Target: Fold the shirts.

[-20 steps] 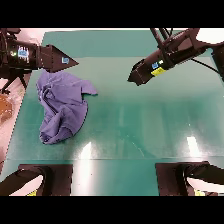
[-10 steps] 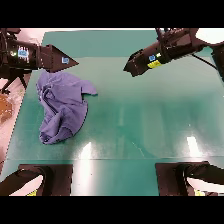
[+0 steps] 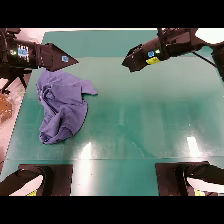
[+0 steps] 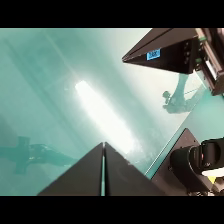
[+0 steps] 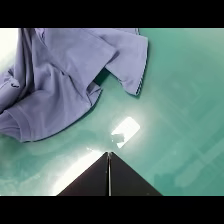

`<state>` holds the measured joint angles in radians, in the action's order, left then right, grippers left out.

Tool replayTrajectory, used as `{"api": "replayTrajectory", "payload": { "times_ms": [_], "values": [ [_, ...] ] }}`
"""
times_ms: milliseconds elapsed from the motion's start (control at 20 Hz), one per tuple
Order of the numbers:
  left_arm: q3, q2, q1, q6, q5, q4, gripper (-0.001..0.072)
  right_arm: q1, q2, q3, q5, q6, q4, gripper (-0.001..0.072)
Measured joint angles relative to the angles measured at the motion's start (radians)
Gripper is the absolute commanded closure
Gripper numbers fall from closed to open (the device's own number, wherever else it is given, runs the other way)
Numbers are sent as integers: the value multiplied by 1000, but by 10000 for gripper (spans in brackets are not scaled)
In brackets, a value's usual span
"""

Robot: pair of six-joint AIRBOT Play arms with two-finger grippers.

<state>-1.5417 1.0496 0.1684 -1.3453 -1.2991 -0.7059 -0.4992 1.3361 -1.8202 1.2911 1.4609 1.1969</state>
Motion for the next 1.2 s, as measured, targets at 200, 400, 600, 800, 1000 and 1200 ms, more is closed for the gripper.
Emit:
{"api": "replayTrajectory", "payload": {
  "times_ms": [200,400,600,800,1000,1200],
  "values": [
    [0,0,0,0,7,26,682,0,-2,0,13,37,-1,690],
    [-2,0,-1,-8,-2,-38,679,17,0,0,21,103,-2,682],
    [-2,-5,-2,-118,-26,-383,138,95,35,0,61,151,-55,252],
    [6,2,-4,-224,-41,-738,138,189,116,0,110,140,-209,253],
    [81,56,-4,-262,-77,-931,138,233,193,0,132,113,-275,253],
    [201,138,-4,-194,-158,-941,0,246,253,0,165,93,-294,254]
  ]
}}
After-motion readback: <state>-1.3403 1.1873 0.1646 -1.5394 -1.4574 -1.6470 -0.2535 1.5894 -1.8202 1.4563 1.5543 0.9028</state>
